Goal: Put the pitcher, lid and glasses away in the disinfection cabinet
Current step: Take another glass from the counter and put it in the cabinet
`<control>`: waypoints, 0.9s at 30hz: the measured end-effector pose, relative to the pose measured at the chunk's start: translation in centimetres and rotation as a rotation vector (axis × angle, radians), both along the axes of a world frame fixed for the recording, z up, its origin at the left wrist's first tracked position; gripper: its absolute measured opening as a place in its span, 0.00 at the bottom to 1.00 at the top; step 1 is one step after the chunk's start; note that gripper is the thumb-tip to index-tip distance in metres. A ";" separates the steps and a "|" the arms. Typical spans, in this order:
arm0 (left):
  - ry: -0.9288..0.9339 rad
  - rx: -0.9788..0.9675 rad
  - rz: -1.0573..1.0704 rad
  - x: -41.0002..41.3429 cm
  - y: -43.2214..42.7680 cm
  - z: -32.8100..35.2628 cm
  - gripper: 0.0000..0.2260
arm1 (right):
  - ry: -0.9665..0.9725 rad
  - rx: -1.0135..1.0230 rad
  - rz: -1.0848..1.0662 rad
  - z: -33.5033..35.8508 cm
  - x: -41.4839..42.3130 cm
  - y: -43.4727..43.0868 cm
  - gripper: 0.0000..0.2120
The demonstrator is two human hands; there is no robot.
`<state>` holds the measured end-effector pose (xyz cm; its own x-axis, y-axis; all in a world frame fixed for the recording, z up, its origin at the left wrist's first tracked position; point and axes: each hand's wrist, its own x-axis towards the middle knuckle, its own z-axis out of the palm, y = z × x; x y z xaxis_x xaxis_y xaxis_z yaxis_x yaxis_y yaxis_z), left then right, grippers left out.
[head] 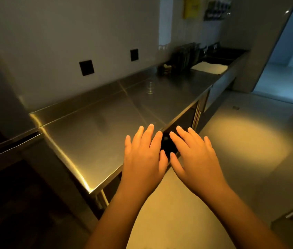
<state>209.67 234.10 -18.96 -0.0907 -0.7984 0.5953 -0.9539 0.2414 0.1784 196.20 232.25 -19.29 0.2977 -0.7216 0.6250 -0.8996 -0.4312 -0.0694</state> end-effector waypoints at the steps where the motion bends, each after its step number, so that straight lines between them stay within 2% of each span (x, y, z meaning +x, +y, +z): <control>1: -0.006 -0.002 -0.003 -1.0 -0.6 -0.2 0.17 | -0.002 0.005 -0.010 -0.2 -1.1 -0.6 0.24; 16: -0.017 0.080 -0.183 -10.9 -10.0 -2.8 0.18 | -0.043 0.041 -0.170 -3.0 -11.4 -7.4 0.22; 27: 0.087 0.114 -0.204 -12.3 -25.5 -3.6 0.18 | -0.006 0.116 -0.183 -2.6 -12.6 -22.8 0.22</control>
<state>197.39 208.56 -22.60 -0.2096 -0.8312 0.5149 -0.8673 0.4012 0.2947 183.60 209.48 -21.86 0.1510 -0.8305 0.5361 -0.9616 -0.2491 -0.1149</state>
